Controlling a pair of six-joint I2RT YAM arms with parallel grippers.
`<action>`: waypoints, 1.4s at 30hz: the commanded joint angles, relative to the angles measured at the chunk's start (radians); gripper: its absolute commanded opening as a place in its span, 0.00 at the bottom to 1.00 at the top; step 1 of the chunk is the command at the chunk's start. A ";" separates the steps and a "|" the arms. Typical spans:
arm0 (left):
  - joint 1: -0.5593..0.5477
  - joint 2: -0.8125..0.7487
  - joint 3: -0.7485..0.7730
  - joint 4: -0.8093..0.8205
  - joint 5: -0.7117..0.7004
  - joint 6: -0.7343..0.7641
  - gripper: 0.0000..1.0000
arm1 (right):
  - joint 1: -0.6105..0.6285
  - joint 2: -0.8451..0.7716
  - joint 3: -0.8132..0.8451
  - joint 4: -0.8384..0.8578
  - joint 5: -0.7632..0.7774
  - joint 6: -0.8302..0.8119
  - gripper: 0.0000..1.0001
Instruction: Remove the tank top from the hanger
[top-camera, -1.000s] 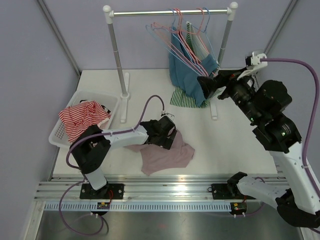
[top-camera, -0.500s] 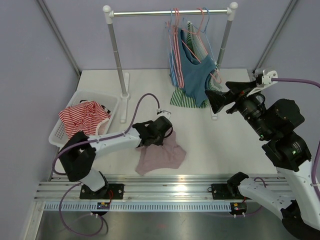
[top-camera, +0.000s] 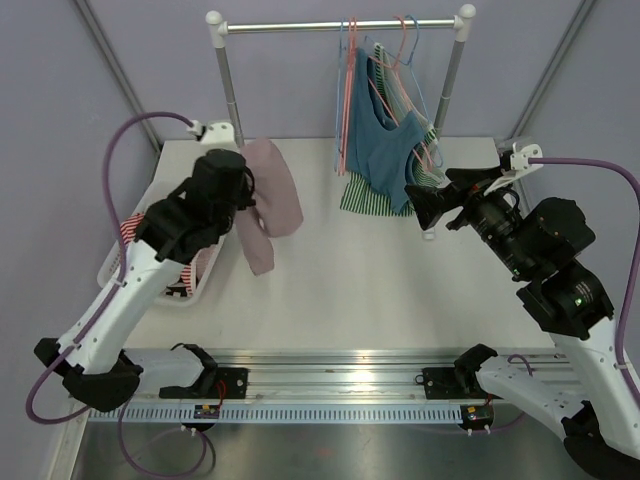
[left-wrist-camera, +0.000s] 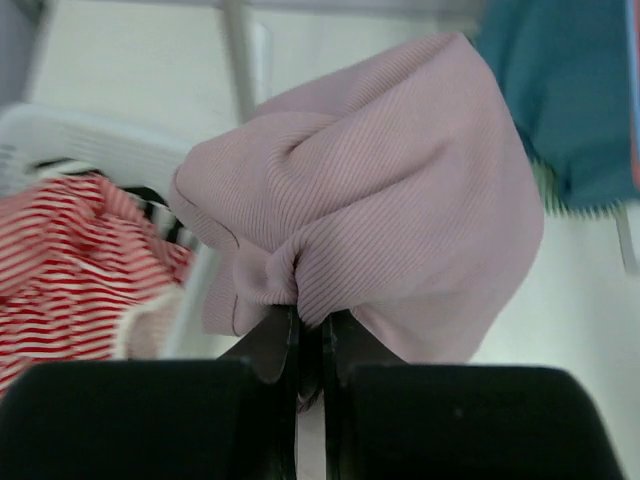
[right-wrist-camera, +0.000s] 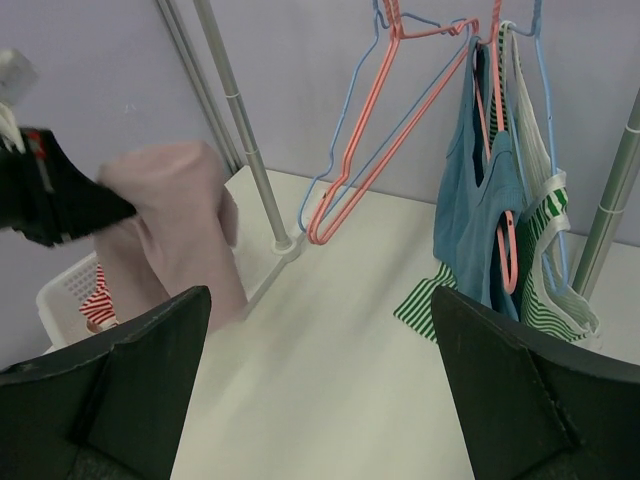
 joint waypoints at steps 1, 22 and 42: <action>0.152 -0.017 0.130 -0.078 -0.053 0.089 0.00 | -0.004 -0.006 -0.005 0.065 -0.005 -0.004 1.00; 0.953 0.644 0.153 -0.018 0.592 0.033 0.00 | -0.004 0.011 -0.012 0.129 0.008 -0.004 1.00; 1.191 0.830 -0.063 0.236 0.634 -0.317 0.00 | -0.228 0.586 0.612 -0.263 -0.003 -0.098 0.95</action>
